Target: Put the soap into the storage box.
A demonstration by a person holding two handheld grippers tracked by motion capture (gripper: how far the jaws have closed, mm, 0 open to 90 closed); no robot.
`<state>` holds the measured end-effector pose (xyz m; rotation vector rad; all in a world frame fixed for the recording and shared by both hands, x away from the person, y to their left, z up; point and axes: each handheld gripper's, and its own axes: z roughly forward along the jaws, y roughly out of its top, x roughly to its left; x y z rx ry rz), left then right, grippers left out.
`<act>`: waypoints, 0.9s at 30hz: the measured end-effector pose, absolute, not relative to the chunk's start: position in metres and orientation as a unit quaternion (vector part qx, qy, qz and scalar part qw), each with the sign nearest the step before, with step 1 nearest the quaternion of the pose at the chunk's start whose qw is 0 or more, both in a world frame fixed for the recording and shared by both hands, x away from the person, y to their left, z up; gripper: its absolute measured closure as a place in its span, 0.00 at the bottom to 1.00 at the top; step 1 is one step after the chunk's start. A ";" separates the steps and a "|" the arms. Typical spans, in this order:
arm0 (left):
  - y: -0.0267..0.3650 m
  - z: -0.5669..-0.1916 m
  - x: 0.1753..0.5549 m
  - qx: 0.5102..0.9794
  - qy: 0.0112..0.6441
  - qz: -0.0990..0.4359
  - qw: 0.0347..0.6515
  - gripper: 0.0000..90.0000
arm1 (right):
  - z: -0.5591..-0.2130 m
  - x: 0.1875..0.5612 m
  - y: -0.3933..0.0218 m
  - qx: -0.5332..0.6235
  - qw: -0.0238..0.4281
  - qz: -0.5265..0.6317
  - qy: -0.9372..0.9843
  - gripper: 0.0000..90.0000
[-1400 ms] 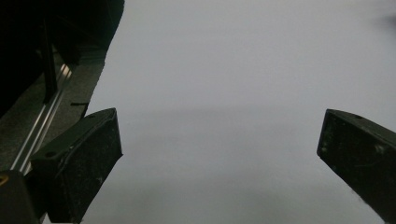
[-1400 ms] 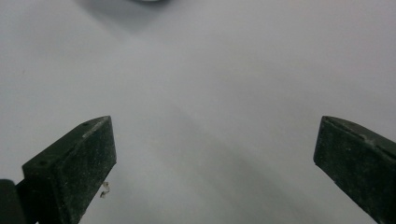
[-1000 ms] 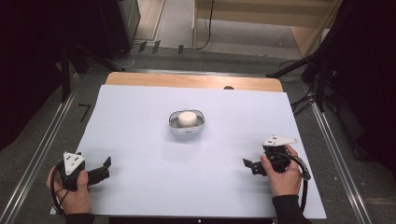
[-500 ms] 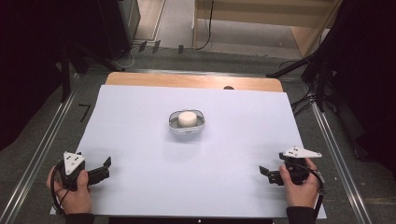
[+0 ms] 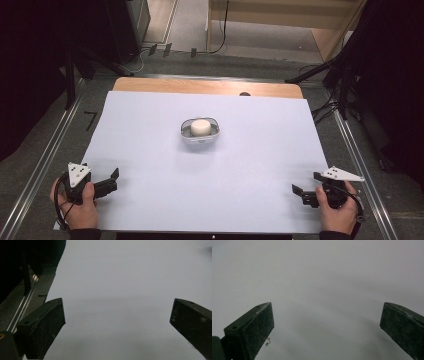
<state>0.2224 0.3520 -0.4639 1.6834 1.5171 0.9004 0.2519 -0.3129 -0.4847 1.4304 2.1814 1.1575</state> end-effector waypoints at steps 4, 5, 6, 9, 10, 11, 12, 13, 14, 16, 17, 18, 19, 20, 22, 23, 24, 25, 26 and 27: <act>0.352 -0.464 0.222 0.648 0.584 0.347 0.344 0.00 | -0.487 0.248 -0.324 0.505 0.145 0.402 0.750 0.00; 0.352 -0.464 0.222 0.648 0.585 0.347 0.344 0.00 | -0.487 0.246 -0.329 0.506 0.145 0.403 0.749 0.00; 0.352 -0.464 0.222 0.648 0.585 0.347 0.344 0.00 | -0.487 0.246 -0.329 0.506 0.145 0.403 0.749 0.00; 0.352 -0.464 0.222 0.648 0.584 0.346 0.344 0.00 | -0.488 0.242 -0.338 0.515 0.147 0.405 0.741 0.00; 0.352 -0.464 0.222 0.648 0.585 0.346 0.344 0.00 | -0.488 0.240 -0.341 0.516 0.149 0.405 0.740 0.00; 0.352 -0.464 0.222 0.648 0.584 0.346 0.344 0.00 | -0.488 0.238 -0.346 0.520 0.150 0.408 0.735 0.00; 0.352 -0.464 0.222 0.648 0.585 0.346 0.344 0.00 | -0.489 0.237 -0.348 0.523 0.151 0.409 0.732 0.00; 0.352 -0.464 0.222 0.648 0.585 0.346 0.344 0.00 | -0.489 0.237 -0.348 0.523 0.151 0.409 0.732 0.00; 0.352 -0.464 0.222 0.648 0.585 0.346 0.345 0.00 | -0.489 0.235 -0.352 0.526 0.154 0.411 0.729 0.00; 0.352 -0.464 0.222 0.648 0.585 0.346 0.344 0.00 | -0.489 0.235 -0.353 0.527 0.152 0.414 0.727 0.00; 0.352 -0.464 0.222 0.648 0.585 0.346 0.345 0.00 | -0.490 0.235 -0.353 0.527 0.152 0.414 0.726 0.00; 0.352 -0.464 0.222 0.648 0.585 0.346 0.343 0.00 | -0.491 0.235 -0.353 0.529 0.150 0.412 0.727 0.00; 0.351 -0.464 0.222 0.648 0.585 0.346 0.343 0.00 | -0.492 0.236 -0.353 0.529 0.149 0.411 0.728 0.00; 0.351 -0.464 0.222 0.648 0.585 0.346 0.343 0.00 | -0.492 0.236 -0.353 0.529 0.149 0.411 0.728 0.00; 0.351 -0.464 0.222 0.648 0.585 0.346 0.343 0.00 | -0.493 0.236 -0.351 0.531 0.153 0.404 0.729 0.01; 0.351 -0.464 0.222 0.648 0.585 0.346 0.343 0.00 | -0.493 0.236 -0.350 0.530 0.154 0.401 0.731 0.01; 0.351 -0.464 0.222 0.648 0.585 0.346 0.343 0.00 | -0.493 0.236 -0.349 0.528 0.157 0.399 0.733 0.02; 0.351 -0.464 0.223 0.649 0.584 0.347 0.343 0.00 | -0.493 0.236 -0.348 0.525 0.157 0.397 0.736 0.02; 0.351 -0.464 0.223 0.649 0.584 0.347 0.343 0.00 | -0.493 0.236 -0.348 0.525 0.157 0.397 0.736 0.02; 0.351 -0.464 0.223 0.650 0.583 0.347 0.341 0.00 | -0.493 0.236 -0.347 0.526 0.159 0.396 0.736 0.03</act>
